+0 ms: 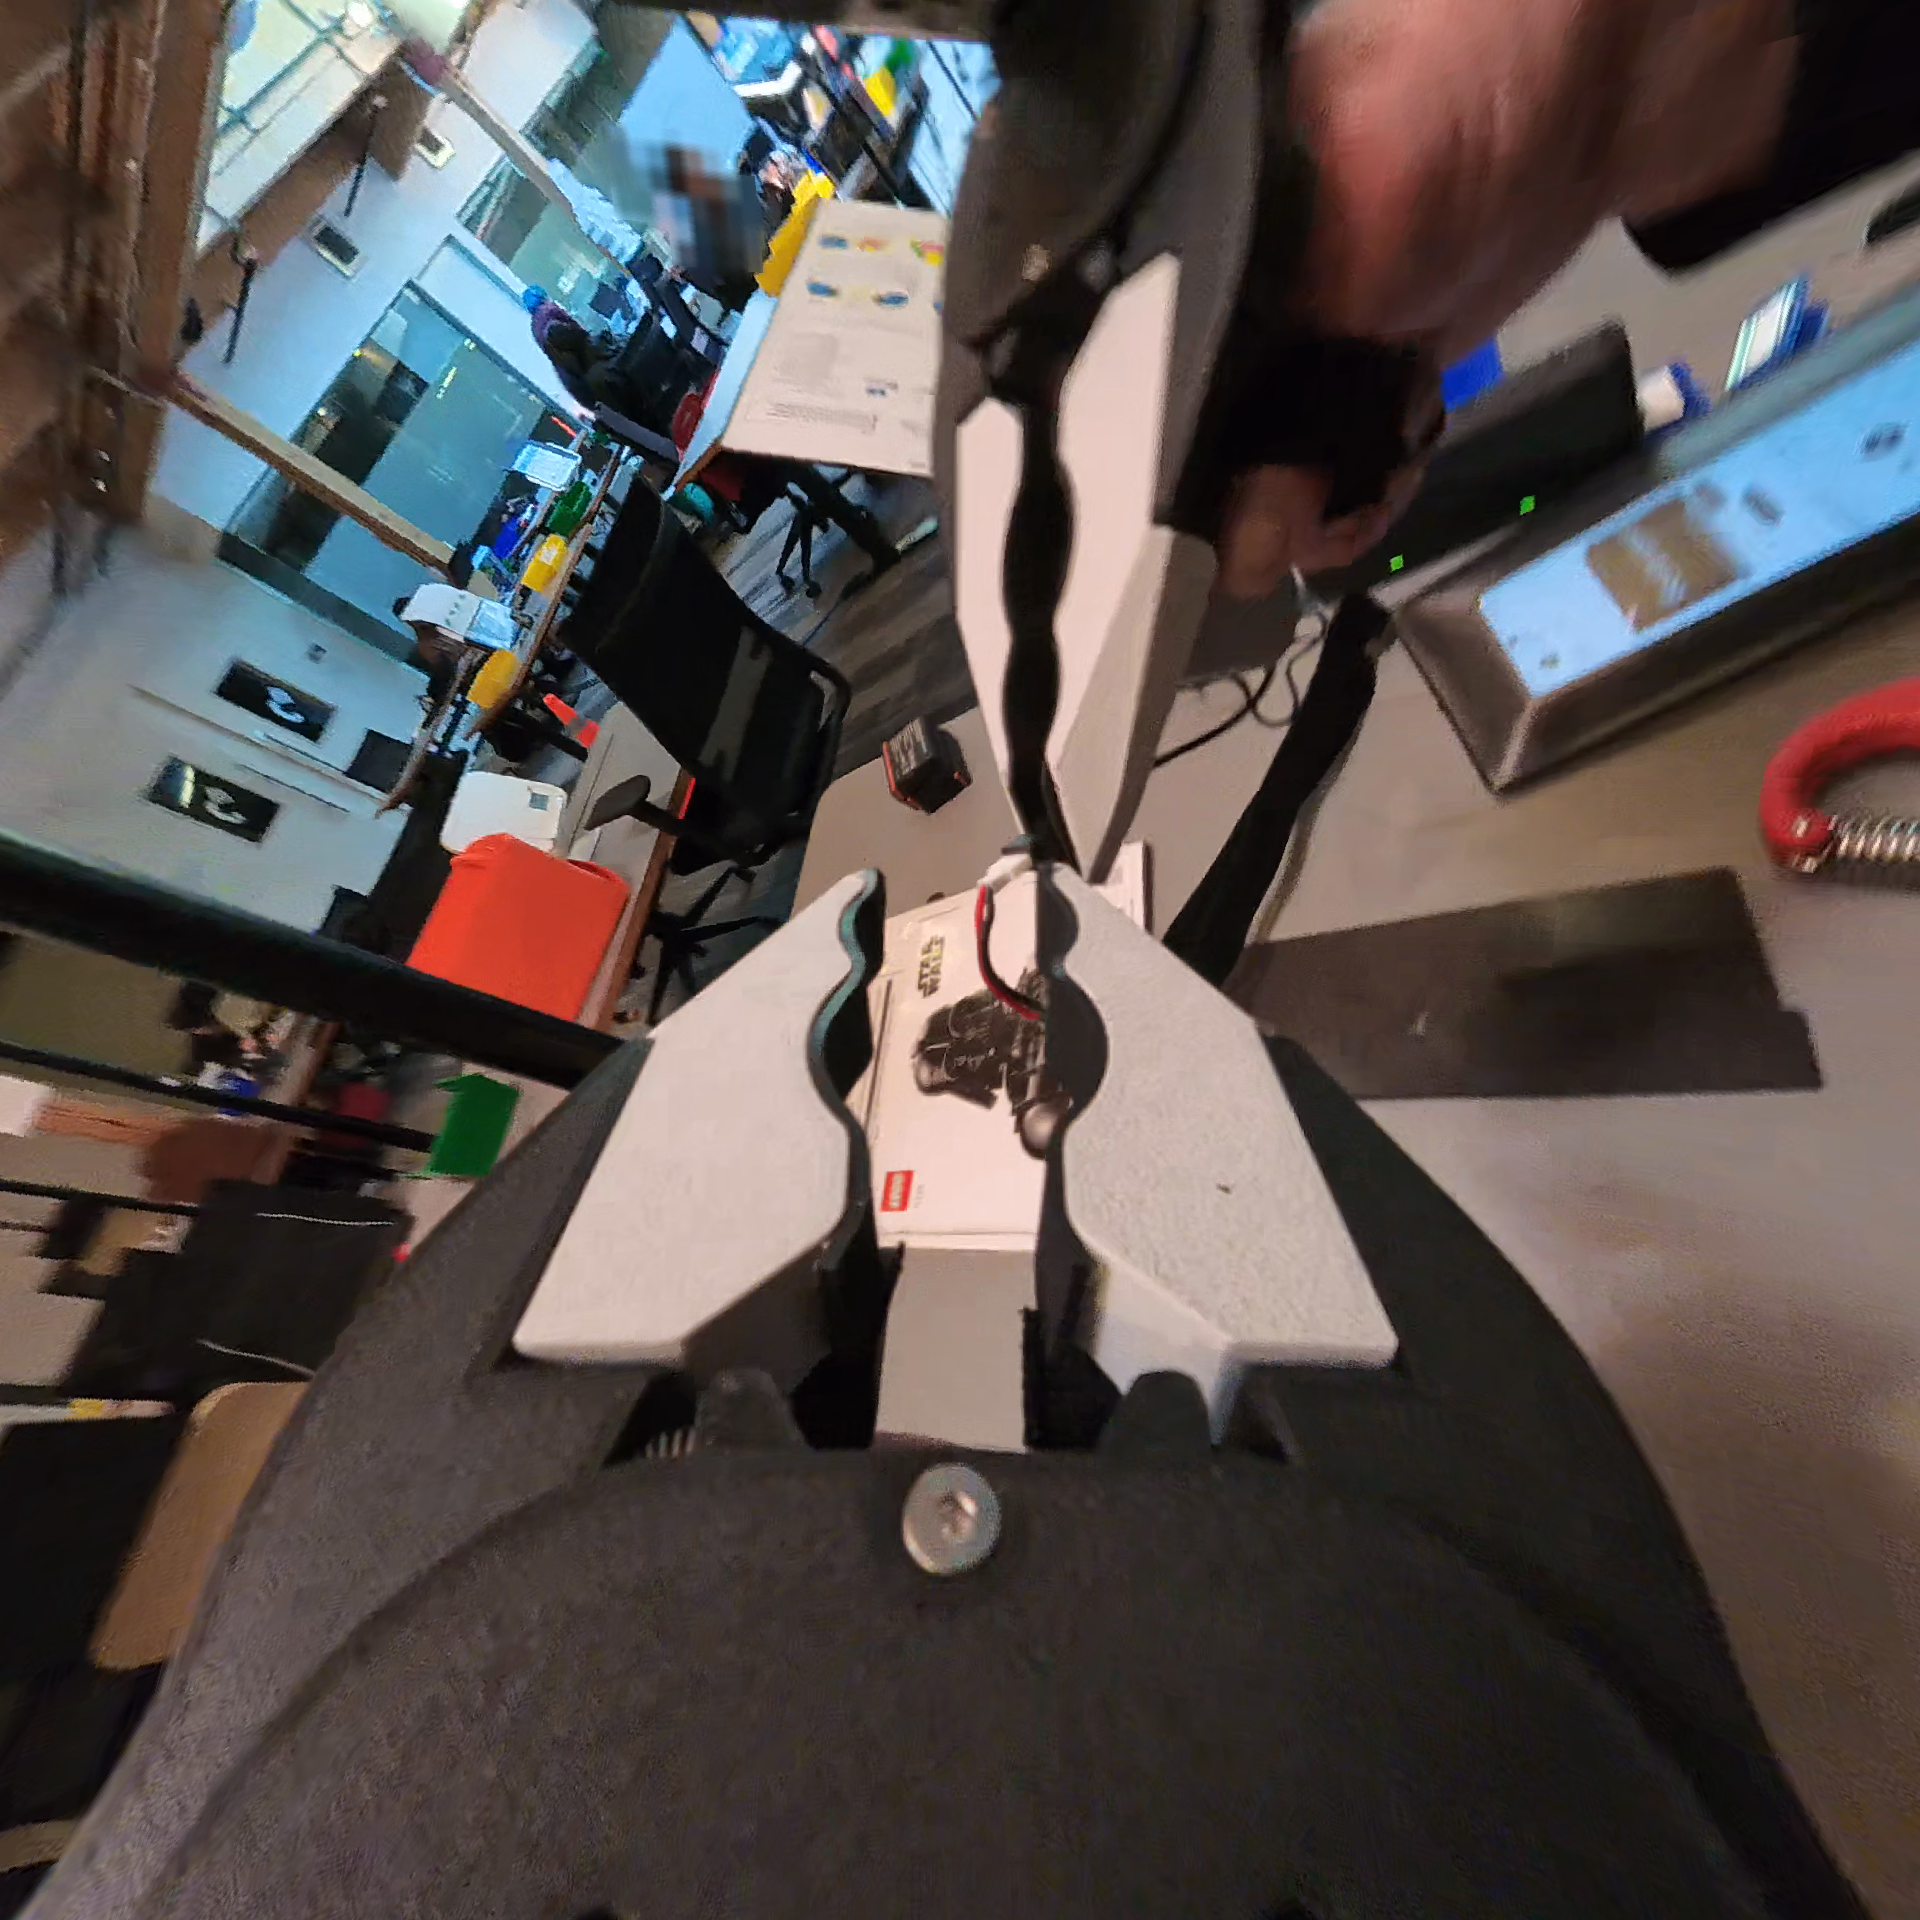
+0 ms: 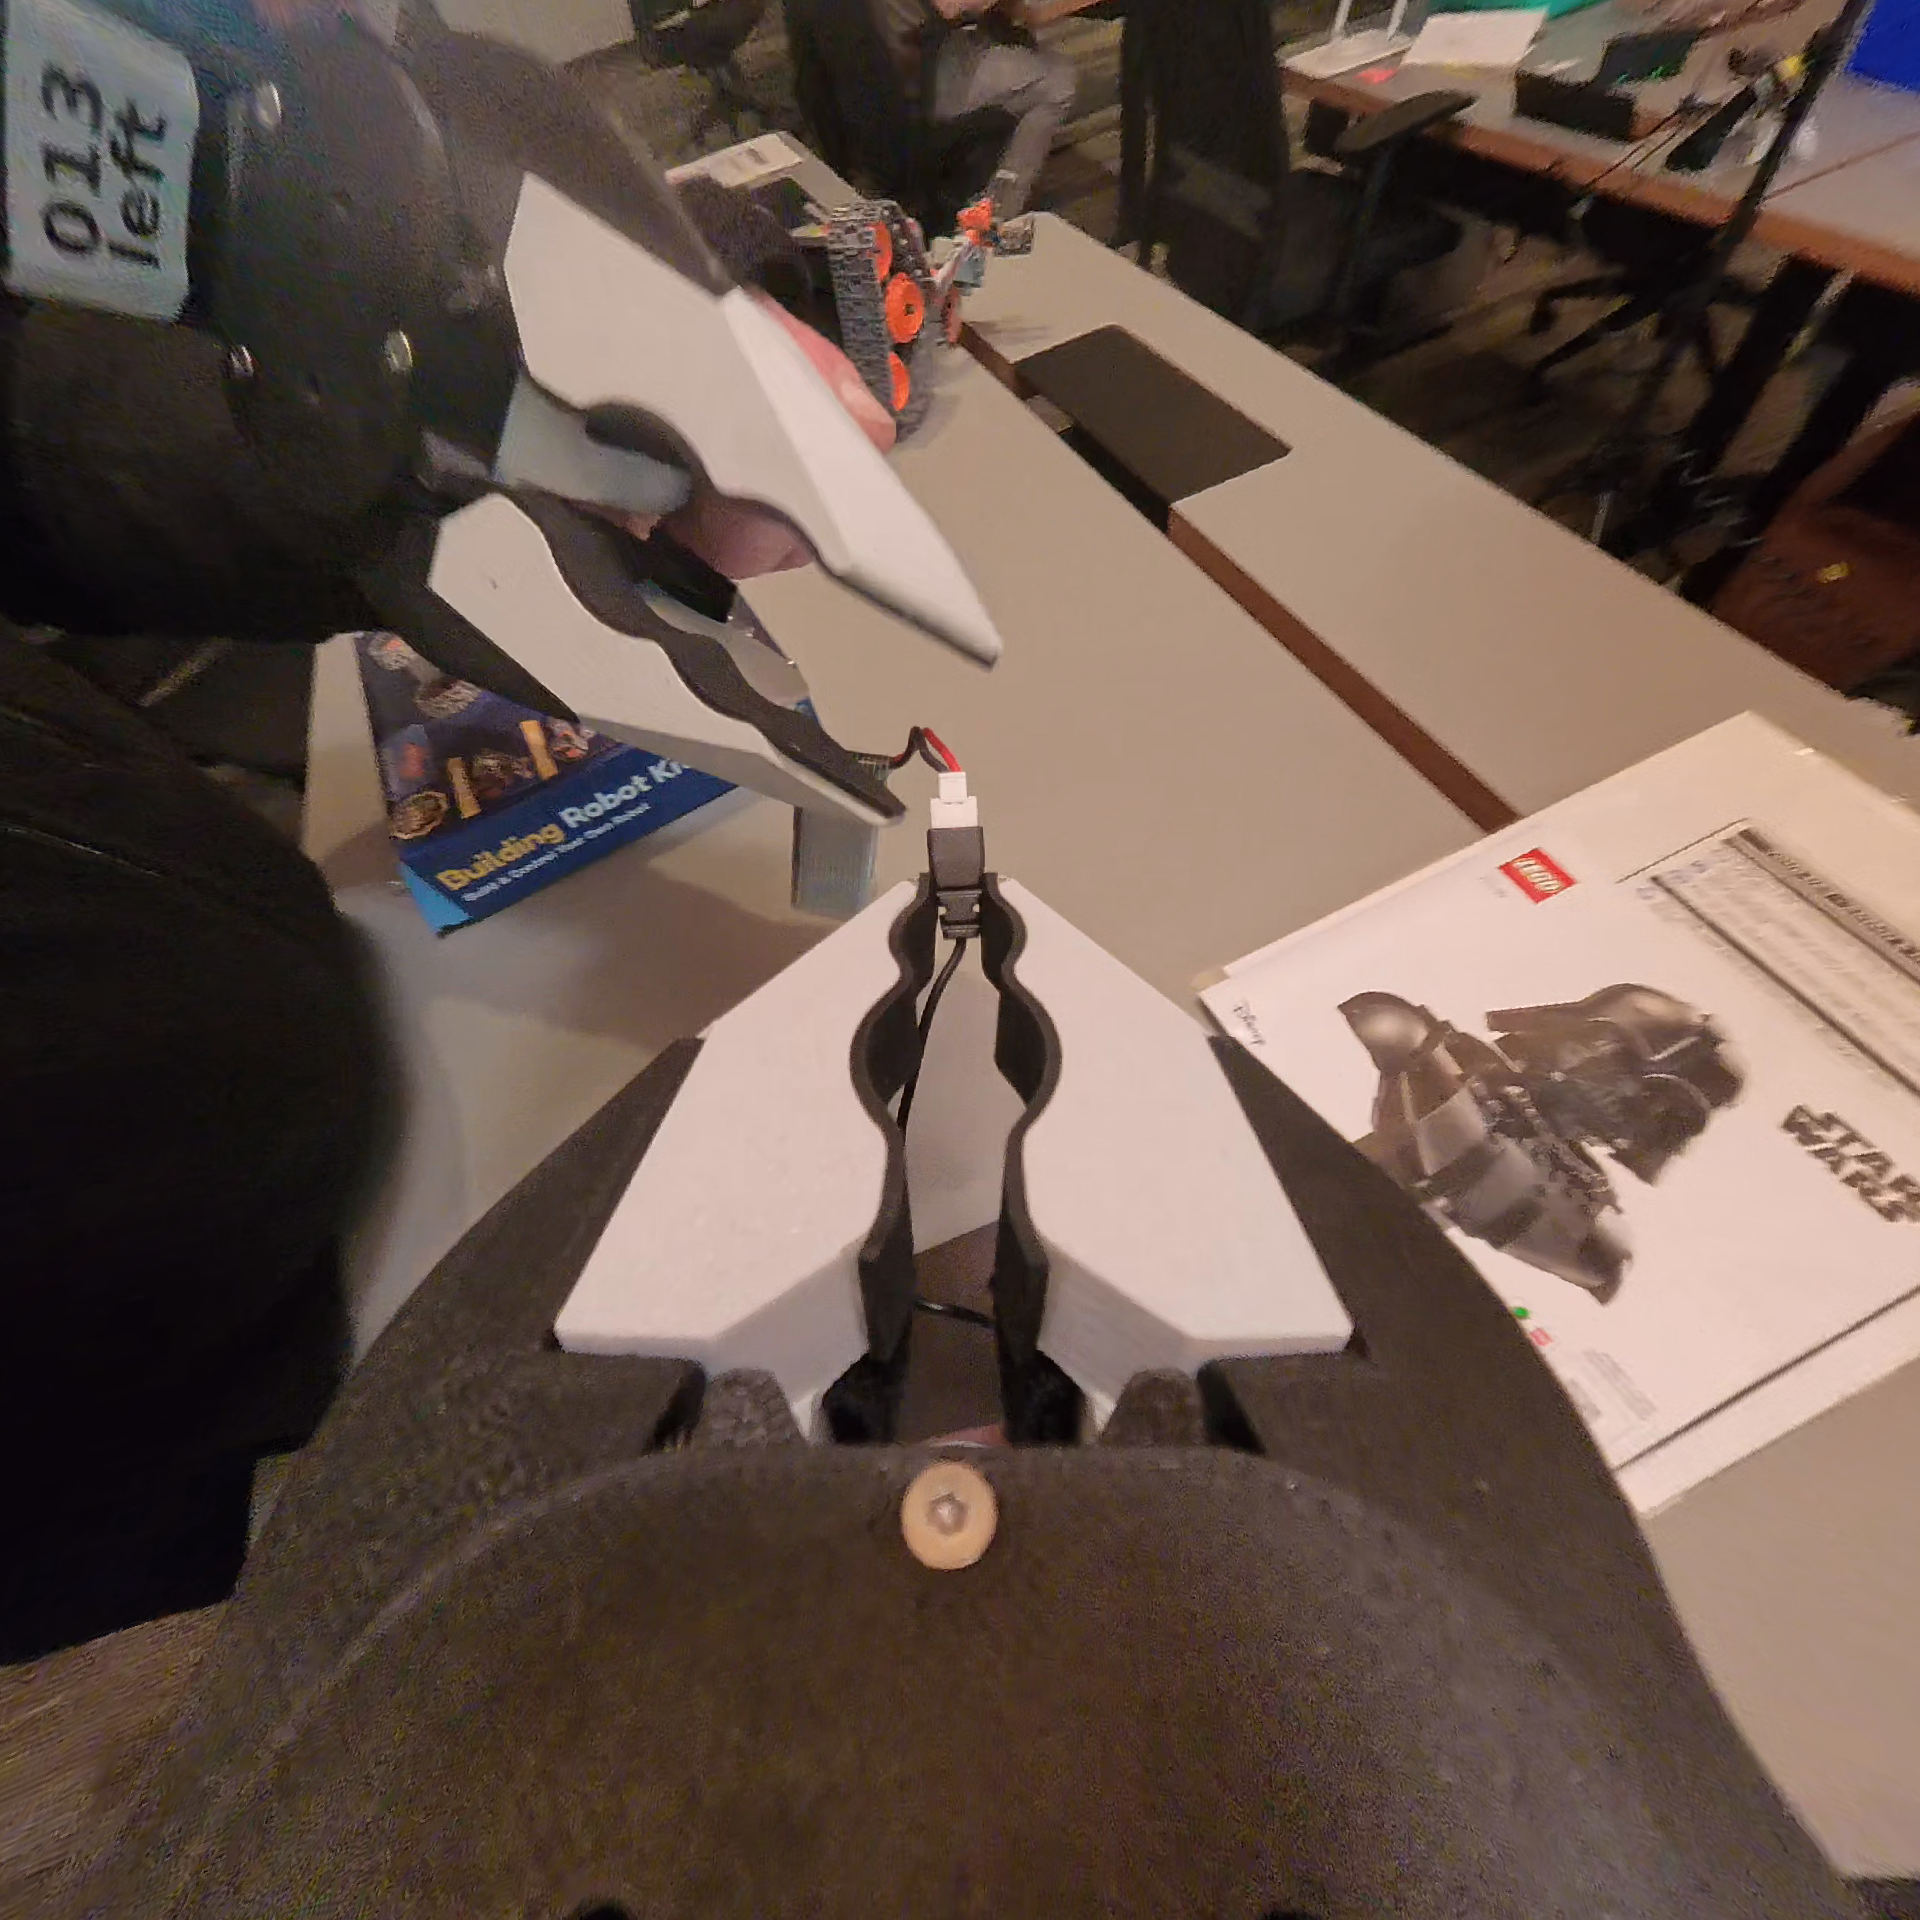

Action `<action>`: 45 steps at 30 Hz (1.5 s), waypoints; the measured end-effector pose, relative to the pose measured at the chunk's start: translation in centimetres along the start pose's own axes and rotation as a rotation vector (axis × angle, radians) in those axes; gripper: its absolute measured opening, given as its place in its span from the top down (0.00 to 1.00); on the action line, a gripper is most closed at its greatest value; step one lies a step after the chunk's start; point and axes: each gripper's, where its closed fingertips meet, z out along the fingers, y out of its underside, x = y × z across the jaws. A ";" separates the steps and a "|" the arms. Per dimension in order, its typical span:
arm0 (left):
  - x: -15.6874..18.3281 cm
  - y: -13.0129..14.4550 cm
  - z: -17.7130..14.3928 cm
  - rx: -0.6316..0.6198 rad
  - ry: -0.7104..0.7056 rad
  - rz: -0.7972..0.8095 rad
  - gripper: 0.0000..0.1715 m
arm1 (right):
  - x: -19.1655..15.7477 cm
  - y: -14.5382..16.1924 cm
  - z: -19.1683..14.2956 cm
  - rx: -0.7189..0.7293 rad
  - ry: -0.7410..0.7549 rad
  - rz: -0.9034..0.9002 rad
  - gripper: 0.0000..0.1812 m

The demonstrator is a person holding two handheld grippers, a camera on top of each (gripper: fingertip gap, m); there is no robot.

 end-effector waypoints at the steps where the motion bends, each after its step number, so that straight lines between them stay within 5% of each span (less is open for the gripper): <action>1: 0.3 0.2 0.2 -0.018 0.007 0.042 0.86 | 0.0 0.1 -0.1 -0.003 -0.019 0.018 0.97; 6: 1.3 0.9 0.8 -0.090 0.002 0.167 0.99 | -0.8 0.7 -0.3 -0.013 -0.148 0.108 0.97; 10: 1.5 1.1 1.0 -0.096 0.020 0.113 1.00 | -0.7 1.0 -0.1 -0.028 -0.156 0.104 0.97; 15: 0.6 1.2 1.2 -0.081 0.050 -0.184 1.00 | 0.6 -0.3 -0.7 0.009 0.142 -0.185 0.87; 19: 0.6 1.1 1.2 -0.055 0.119 -0.390 1.00 | 0.6 -1.0 -0.7 -0.009 0.398 -0.478 0.93; 24: 0.9 0.8 1.2 -0.031 0.187 -0.487 1.00 | 0.8 -1.0 -0.9 -0.002 0.497 -0.595 0.98; 33: 0.9 0.2 1.2 -0.038 0.030 -0.094 0.98 | 0.3 -1.0 -1.5 -0.019 0.402 -0.508 0.98; 45: 2.0 -0.6 0.7 0.023 0.149 -0.002 0.98 | -0.6 -0.2 -1.6 -0.069 0.269 -0.567 0.98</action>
